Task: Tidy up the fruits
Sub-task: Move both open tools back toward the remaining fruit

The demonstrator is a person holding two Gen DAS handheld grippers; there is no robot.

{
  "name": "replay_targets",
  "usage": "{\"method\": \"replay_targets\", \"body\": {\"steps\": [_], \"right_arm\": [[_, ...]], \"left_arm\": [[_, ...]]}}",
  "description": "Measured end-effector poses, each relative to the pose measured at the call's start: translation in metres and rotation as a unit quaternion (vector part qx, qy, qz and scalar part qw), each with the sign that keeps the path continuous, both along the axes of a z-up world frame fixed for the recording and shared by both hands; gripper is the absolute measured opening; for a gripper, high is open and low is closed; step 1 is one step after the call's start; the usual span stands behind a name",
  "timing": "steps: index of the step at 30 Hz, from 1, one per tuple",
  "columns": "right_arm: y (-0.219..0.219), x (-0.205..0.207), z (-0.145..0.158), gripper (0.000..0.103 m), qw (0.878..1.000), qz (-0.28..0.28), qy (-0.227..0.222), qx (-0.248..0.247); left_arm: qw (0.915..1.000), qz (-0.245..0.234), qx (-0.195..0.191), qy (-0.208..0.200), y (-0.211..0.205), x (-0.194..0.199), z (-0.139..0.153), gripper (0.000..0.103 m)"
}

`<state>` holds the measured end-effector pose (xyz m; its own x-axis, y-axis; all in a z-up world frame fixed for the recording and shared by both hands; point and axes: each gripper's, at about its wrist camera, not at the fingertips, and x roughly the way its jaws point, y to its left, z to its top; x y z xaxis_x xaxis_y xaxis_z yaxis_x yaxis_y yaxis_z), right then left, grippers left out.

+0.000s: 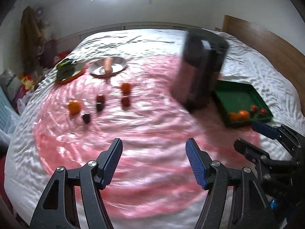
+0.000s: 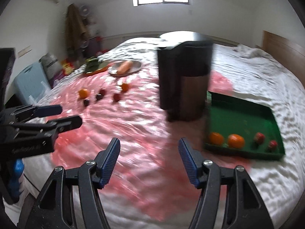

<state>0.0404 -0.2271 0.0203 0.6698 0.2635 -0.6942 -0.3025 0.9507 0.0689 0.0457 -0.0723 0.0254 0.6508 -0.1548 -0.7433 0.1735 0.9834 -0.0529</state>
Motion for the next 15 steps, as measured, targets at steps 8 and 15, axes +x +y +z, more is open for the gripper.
{"method": "replay_targets", "body": {"steps": [8,15], "right_arm": [[0.059,0.055,-0.016,0.103,0.999,0.047,0.011,0.02],[0.103,0.131,-0.046,0.103,0.995,0.08,0.039,0.039]], "left_arm": [[0.9992,0.04,0.001,-0.003,0.069,0.04,-0.031,0.063],[0.9979,0.063,0.01,0.013,0.112,0.086,-0.06,0.063]]}}
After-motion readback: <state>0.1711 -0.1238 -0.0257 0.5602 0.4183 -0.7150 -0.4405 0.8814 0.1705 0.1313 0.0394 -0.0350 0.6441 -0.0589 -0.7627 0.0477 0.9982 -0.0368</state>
